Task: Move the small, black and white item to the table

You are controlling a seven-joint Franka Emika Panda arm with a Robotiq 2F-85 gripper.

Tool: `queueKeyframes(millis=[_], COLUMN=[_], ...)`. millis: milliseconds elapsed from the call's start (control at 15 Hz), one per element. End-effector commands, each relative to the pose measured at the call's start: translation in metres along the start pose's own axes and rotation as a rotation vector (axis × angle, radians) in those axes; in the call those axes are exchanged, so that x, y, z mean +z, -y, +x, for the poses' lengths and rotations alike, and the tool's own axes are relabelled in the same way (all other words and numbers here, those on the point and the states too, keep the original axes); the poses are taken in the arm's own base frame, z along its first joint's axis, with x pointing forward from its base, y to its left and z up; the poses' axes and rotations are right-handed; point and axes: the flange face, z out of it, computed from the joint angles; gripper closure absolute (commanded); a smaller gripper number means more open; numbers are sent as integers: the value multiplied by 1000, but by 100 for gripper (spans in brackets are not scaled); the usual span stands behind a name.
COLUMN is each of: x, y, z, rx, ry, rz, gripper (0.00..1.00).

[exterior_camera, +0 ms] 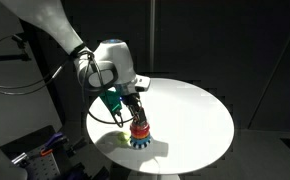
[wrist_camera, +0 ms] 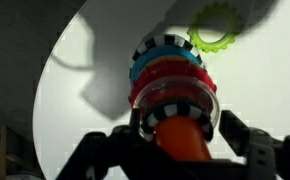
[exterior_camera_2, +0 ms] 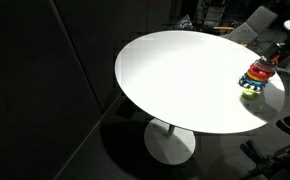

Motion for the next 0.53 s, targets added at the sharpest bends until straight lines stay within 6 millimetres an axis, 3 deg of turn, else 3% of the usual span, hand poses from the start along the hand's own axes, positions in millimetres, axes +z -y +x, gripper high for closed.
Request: queueKeyframes(millis=[0, 467], x=[-2, -22], y=[-1, -2], z=[2, 3], rx=[6, 10], ry=[-18, -40], rz=[5, 12], gripper=[49, 47])
